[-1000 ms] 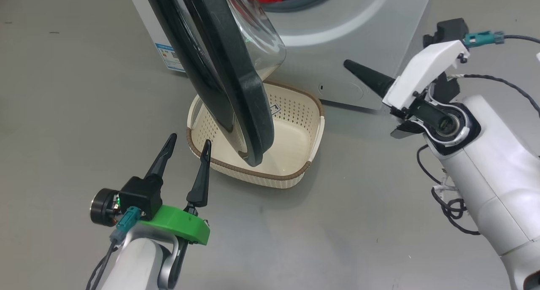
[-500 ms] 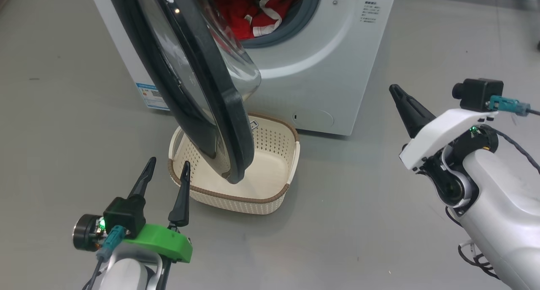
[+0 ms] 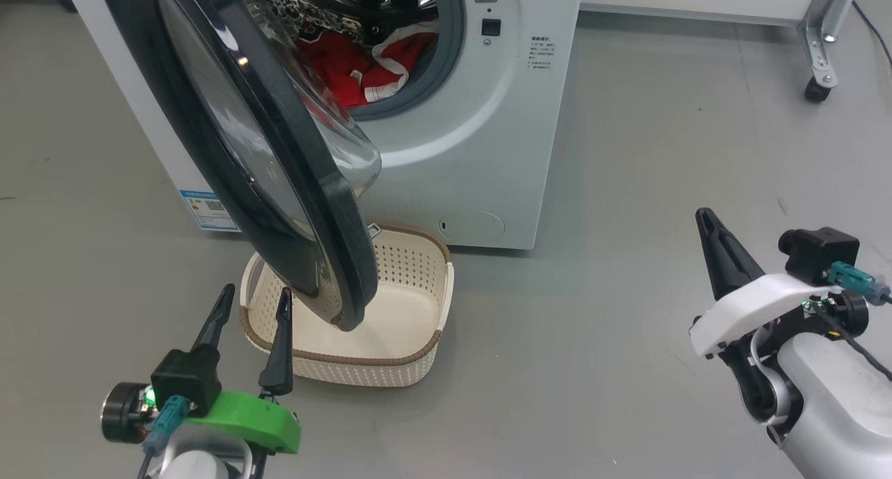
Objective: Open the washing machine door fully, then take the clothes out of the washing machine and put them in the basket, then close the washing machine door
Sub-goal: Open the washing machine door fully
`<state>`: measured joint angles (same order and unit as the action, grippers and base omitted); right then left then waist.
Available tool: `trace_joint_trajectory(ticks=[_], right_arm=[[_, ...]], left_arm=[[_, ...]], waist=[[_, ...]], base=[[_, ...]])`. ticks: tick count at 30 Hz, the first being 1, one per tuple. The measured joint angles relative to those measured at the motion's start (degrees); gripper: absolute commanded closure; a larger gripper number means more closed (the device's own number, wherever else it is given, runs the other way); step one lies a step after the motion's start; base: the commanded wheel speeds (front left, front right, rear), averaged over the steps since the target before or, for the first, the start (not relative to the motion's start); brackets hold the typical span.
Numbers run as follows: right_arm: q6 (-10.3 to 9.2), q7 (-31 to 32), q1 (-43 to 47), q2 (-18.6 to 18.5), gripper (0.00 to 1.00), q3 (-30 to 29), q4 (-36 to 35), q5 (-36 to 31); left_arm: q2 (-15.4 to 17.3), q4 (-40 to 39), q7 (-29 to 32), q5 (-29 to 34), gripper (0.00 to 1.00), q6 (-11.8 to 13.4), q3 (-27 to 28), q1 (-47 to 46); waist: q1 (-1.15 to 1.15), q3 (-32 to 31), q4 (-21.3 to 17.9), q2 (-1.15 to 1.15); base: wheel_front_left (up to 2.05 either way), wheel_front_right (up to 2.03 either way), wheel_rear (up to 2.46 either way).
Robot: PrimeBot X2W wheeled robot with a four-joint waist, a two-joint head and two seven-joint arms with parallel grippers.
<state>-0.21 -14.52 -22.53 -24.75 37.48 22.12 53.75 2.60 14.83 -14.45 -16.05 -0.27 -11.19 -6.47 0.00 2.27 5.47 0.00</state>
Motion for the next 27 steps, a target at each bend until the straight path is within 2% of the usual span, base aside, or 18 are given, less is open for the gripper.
trace_joint_trajectory(ticks=[8,13,14,19,27], right_arm=[[-3.65,0.0,4.2,0.1,1.00,-1.3,-2.6,-3.9],[-4.92,0.0,6.8,1.1,1.00,-3.8,-5.1,-5.5],[-5.46,0.0,7.7,1.9,0.02,-6.1,-6.8,-6.2],[-5.59,0.1,9.8,3.5,0.00,-10.3,-10.1,-8.4],[-6.00,0.0,13.1,5.2,0.00,-12.7,-12.8,-12.4]], left_arm=[[0.0,-0.6,0.0,0.0,0.00,0.0,1.3,0.8],[0.0,-0.8,0.0,0.4,0.00,0.0,2.2,0.9],[0.0,-1.1,0.0,0.4,0.00,0.0,2.5,1.0],[0.0,-1.5,0.0,0.5,0.00,0.0,3.2,1.3],[0.0,-1.7,0.0,1.0,0.00,0.0,3.8,1.3]], waist=[[0.00,-0.6,-2.1,0.00],[0.00,-0.7,-3.2,0.00],[0.00,-0.6,-3.6,0.00],[0.00,-0.2,-4.6,0.00],[0.00,0.5,-5.9,0.00]], base=[[0.00,0.00,0.00],[0.00,0.00,0.00],[0.00,0.00,0.00],[0.00,0.00,0.00],[0.00,0.00,0.00]])
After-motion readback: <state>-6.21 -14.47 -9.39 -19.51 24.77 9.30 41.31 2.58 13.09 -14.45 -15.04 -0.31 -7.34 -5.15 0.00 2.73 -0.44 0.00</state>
